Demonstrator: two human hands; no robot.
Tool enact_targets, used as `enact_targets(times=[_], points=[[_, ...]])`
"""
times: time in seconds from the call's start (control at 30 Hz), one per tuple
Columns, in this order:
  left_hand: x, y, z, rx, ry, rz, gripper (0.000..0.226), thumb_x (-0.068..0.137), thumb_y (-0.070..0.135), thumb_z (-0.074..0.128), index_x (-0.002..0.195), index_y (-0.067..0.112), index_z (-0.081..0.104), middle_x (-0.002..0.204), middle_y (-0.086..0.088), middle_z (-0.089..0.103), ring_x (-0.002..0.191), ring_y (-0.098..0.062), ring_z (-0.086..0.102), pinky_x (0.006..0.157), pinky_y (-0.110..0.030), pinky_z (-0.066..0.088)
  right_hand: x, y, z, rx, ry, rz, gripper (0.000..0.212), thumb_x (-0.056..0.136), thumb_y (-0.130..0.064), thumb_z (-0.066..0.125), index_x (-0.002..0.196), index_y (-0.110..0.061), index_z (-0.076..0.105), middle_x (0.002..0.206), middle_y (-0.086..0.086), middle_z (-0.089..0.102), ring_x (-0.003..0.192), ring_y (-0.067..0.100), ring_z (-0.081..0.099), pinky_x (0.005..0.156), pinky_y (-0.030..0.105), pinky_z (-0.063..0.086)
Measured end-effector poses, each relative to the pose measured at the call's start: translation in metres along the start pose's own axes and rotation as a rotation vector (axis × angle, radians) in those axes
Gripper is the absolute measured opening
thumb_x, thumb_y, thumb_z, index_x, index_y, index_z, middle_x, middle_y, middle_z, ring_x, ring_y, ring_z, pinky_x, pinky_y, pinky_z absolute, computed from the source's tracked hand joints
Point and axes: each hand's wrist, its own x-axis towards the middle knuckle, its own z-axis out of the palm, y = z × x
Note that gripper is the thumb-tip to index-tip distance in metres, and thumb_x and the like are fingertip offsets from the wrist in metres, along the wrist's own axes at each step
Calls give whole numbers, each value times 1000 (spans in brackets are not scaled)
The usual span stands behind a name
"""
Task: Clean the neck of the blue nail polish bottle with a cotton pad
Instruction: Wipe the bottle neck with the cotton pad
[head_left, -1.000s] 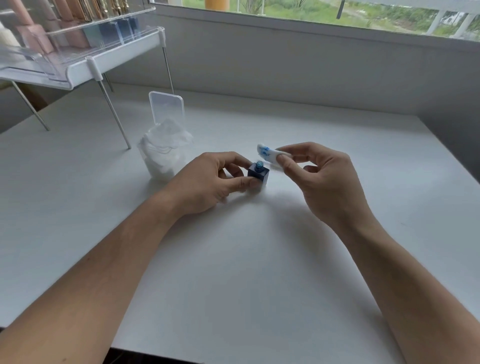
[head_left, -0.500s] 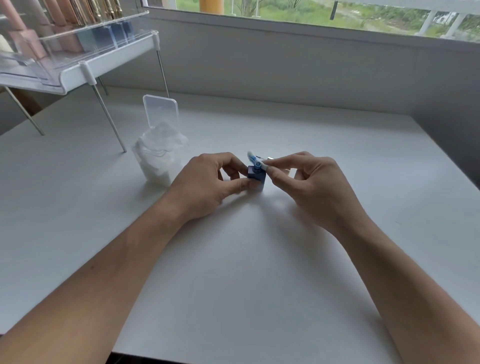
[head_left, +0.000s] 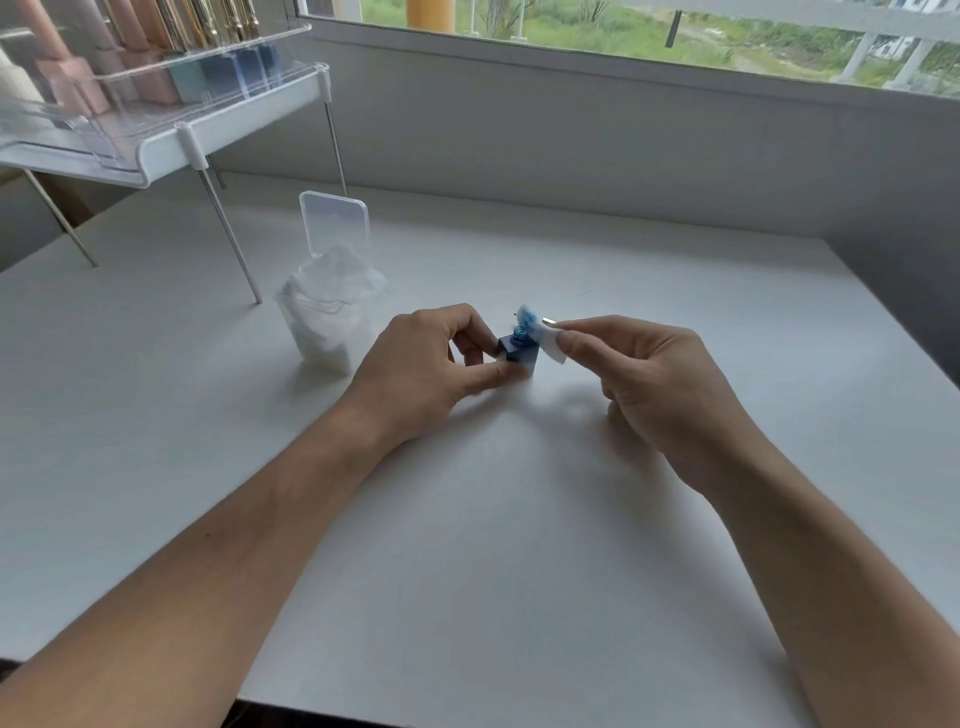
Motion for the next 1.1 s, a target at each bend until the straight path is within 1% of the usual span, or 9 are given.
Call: enact_targets(times=[0.17,0.3,0.4,0.47,0.57,0.77,0.87,0.97,1.1], points=[[-1,2,-2,-20,-43,-17,46,67,64,99,94,33,80,80,14,72,57,-1,50,64,-26,42,4,3,2,134,27,51,15,105,-36,76,111,-29,89,52,-19,51,51,10,35,49,22,37],[1,5,-10,-115,-173,-55,37,75,56,97,107,43,83,84,17,72,59,-9,50,66,-29,44,5,4,9,48,48,-71,16,107,-35,75,114,-31,88,65,-31,69,59,-2,60,61,16,44],[0,10,-14,-163,-213,-50,17,85,44,94,96,50,83,84,7,71,61,-17,44,56,-23,40,4,2,17,-20,9,-124,15,106,-32,76,113,-32,89,91,-31,82,82,-9,70,70,2,45],[0,11,-15,-161,-211,-36,13,86,45,93,95,49,86,93,-1,73,59,-16,43,53,-18,40,3,2,20,-53,-2,-128,15,106,-31,76,114,-31,89,103,-24,86,101,-4,75,79,3,49],[0,8,-12,-108,-182,-16,22,82,57,92,103,52,87,95,3,73,59,-13,44,59,-26,41,2,1,19,-53,-16,-108,16,106,-31,77,115,-33,90,108,-26,85,106,-6,74,84,7,49],[1,5,-8,-28,-125,29,27,80,66,90,105,58,85,90,18,68,59,-4,45,65,-26,39,-1,0,13,-38,-46,-88,14,105,-34,78,113,-38,90,110,-37,81,100,-16,72,79,5,47],[0,5,-6,-21,-82,33,29,79,67,91,104,55,86,94,15,73,62,-2,49,67,-26,40,-3,2,10,-34,-29,-83,12,103,-38,80,109,-41,90,113,-27,84,88,0,70,81,19,48],[0,5,-3,-10,-43,31,32,77,67,93,104,50,87,95,12,77,63,1,51,68,-25,40,-3,4,6,-63,-28,-84,10,102,-40,80,103,-41,90,104,-14,86,72,15,47,64,22,39],[-1,6,-3,-11,-49,4,42,74,60,97,109,40,85,92,12,77,59,8,56,58,-10,36,-1,4,2,-39,17,-82,13,104,-35,77,108,-35,90,96,-16,83,56,0,57,60,14,40]])
